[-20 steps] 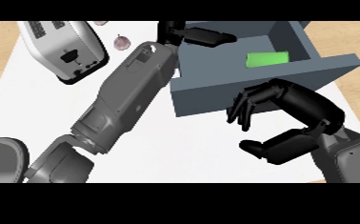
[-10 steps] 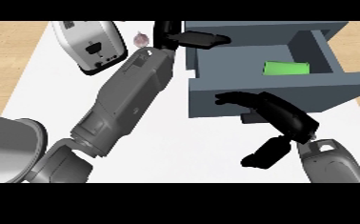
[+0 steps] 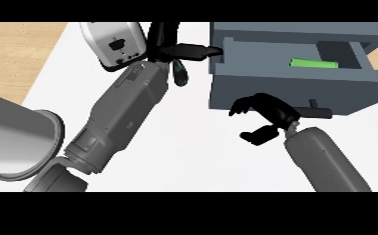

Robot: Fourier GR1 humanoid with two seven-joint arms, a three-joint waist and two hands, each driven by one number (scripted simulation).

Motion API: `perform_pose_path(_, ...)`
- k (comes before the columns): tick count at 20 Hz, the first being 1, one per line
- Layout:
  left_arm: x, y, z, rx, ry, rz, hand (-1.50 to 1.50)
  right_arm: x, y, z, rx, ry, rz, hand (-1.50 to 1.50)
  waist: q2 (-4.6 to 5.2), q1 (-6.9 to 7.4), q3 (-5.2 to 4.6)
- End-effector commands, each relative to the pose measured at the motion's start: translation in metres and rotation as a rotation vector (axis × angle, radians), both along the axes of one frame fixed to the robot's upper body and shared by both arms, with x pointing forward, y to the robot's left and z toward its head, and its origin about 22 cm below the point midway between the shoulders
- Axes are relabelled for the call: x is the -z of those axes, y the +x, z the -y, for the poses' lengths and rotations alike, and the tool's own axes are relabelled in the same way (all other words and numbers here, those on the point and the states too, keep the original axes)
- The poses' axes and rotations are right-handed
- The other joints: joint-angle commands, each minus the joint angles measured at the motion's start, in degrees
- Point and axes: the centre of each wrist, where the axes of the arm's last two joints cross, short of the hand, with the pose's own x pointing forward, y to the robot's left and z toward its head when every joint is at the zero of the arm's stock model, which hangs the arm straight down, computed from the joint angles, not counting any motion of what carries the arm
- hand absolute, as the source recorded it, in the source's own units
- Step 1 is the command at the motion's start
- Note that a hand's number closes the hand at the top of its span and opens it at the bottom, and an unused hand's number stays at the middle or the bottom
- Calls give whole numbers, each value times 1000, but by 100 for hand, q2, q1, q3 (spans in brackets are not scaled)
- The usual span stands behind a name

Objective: Pick up the cup, place it into the drawer and close the drawer

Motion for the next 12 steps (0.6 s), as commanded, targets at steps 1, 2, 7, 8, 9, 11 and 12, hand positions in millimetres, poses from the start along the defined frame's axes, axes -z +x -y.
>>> perform_pose_path(1,10,-2,-24,17,-21,-9,-150,26,22,10,62,-39,2,150,40,266,9)
perform_pose_path(2,14,-4,-30,13,-6,-5,-150,25,30,9,52,-13,11,150,29,228,8)
perform_pose_path(7,10,-4,-53,37,-27,-22,-150,8,56,38,154,89,123,150,62,477,21)
perform_pose_path(8,2,1,-65,27,-21,-5,-150,-7,69,35,163,114,148,150,74,384,16)
perform_pose_path(9,12,-6,-56,43,-21,-10,-150,-12,72,45,196,148,161,150,72,528,23)
perform_pose_path(11,17,-8,-63,40,-17,-29,-150,-34,89,42,208,159,207,150,105,518,19)
perform_pose_path(12,18,-10,-60,64,-31,-29,-150,-38,89,58,243,162,229,150,128,616,24)
